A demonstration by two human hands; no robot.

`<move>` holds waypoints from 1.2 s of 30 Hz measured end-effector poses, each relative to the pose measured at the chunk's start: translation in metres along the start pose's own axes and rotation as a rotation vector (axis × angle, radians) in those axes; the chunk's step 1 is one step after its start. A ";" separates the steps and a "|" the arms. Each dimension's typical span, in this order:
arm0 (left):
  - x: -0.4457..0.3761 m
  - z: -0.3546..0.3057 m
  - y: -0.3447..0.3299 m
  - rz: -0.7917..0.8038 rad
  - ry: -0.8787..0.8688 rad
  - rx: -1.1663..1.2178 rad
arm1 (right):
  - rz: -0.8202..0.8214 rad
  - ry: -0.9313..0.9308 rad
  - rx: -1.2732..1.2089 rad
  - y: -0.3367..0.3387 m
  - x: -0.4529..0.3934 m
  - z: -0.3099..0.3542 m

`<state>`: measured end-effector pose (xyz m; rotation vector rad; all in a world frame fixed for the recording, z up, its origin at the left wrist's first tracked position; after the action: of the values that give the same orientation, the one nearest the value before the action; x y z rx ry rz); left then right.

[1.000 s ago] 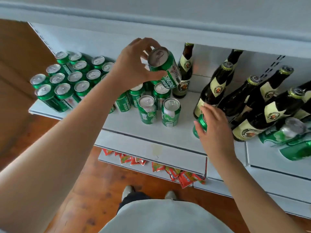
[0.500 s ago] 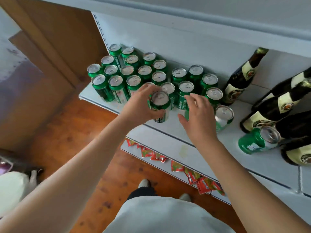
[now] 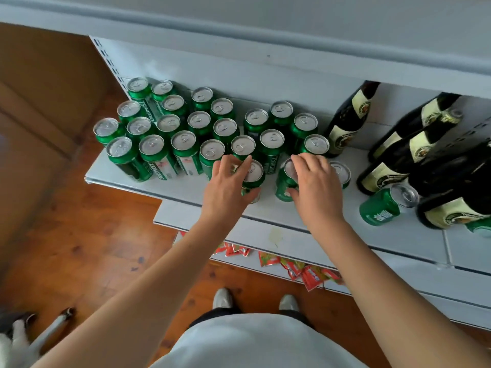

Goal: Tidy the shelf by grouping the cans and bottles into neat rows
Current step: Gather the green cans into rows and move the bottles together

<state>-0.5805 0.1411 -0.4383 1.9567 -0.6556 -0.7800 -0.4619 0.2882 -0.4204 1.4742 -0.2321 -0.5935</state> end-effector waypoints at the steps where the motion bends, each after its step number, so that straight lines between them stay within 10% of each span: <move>1: 0.000 -0.001 0.001 -0.019 -0.015 -0.062 | 0.025 0.015 -0.022 0.001 -0.002 -0.001; 6: -0.003 -0.030 0.012 -0.059 -0.167 -0.030 | -0.049 0.000 -0.077 0.027 0.009 -0.023; 12: -0.034 -0.086 -0.005 0.272 -0.147 0.051 | -0.268 -0.689 -0.035 0.046 0.083 -0.097; 18: -0.043 -0.115 -0.035 0.489 -0.044 -0.093 | -0.221 -0.682 -0.179 0.026 0.091 -0.111; 36: -0.041 -0.173 -0.063 0.372 0.123 -0.231 | -0.181 -0.620 -0.362 0.017 0.096 -0.147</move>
<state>-0.4711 0.2930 -0.4152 1.5974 -0.7884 -0.4776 -0.3048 0.3655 -0.4396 0.9352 -0.4487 -1.1711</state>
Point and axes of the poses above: each hand's wrist, its own x-axis away from the middle knuckle, its own y-axis out of the back of the hand, z = x × y, the point moved 2 cm from there along -x, towards the middle knuckle, and after that the axes turned 1 degree about y, right-handed, at the moved point
